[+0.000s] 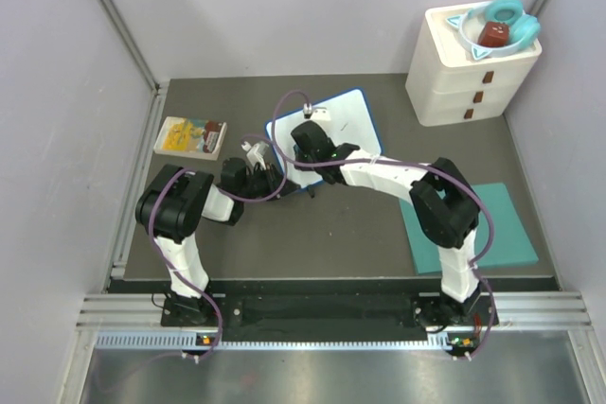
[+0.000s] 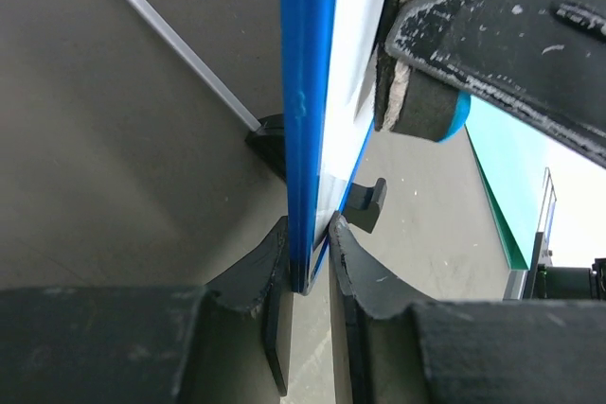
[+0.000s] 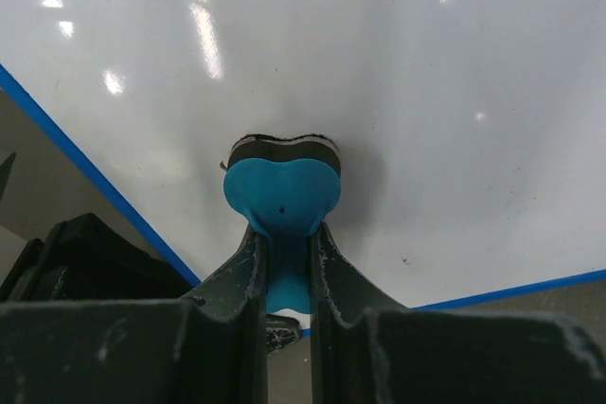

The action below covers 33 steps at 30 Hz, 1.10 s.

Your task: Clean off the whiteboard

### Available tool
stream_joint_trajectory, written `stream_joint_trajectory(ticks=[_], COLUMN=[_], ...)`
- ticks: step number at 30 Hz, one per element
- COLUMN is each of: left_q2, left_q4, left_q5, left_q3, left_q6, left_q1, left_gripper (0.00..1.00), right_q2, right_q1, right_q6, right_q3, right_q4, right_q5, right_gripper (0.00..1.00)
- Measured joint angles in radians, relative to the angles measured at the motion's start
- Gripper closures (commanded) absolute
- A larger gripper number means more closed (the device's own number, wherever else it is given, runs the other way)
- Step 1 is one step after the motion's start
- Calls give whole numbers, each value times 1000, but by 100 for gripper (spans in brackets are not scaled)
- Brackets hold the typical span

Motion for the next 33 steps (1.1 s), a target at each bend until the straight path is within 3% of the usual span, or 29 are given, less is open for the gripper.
stream_joint_trajectory(ticks=[10,23,33], left_q2=[0,0,-2], left_q4=[-5,-11,-19], left_q5=[-11,-12,-13], left_q3=[6,10,11], left_q6=[0,1,5], left_q1=[-3,-10,-13], left_gripper=[100,100,100], right_q2=[2,-76,-108], right_q1=[-87,-378,-395], right_q6=[24,30,27], right_q3=[22,-97,-186], right_q4=[-30,25,87], right_q5=[-66,-29,-11], right_gripper=[100,100,100])
